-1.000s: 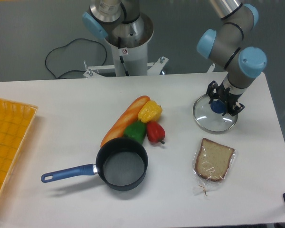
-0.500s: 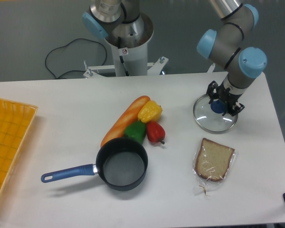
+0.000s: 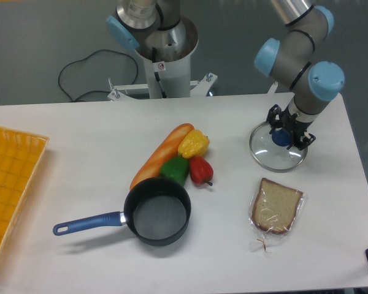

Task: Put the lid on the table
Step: 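Set the glass lid flat on the table and hold it steady, then open the gripper, releasing the blue knob, and raise away from the lid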

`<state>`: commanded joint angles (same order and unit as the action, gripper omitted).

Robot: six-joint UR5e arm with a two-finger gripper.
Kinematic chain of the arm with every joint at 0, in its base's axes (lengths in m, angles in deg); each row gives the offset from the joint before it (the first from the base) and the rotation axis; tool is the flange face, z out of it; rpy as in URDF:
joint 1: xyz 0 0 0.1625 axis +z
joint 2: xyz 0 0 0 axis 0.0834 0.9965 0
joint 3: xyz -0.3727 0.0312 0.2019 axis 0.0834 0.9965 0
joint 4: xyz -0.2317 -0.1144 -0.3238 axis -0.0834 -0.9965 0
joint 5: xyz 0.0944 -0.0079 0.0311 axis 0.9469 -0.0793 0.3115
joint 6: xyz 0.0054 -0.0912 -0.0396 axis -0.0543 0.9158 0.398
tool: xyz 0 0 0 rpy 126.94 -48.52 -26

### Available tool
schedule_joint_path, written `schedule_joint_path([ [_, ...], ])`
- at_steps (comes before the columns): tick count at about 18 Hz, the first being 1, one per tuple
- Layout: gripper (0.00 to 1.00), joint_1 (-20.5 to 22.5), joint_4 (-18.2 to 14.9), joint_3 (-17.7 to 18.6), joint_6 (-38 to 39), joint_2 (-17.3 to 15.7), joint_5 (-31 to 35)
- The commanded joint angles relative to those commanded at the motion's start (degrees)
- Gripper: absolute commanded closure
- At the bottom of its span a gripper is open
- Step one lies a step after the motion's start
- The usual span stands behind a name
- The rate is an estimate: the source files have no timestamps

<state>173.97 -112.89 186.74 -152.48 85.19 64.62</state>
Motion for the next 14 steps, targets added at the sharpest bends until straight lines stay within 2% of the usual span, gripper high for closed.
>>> schedule_joint_path([
  [10,0.16,0.0,0.0,0.0,0.0,0.0,0.0],
  [13,0.01,0.09,0.0,-0.09,-0.17,-0.09,0.0],
  [14,0.0,0.09,-0.09,-0.09,-0.35,-0.17,0.0],
])
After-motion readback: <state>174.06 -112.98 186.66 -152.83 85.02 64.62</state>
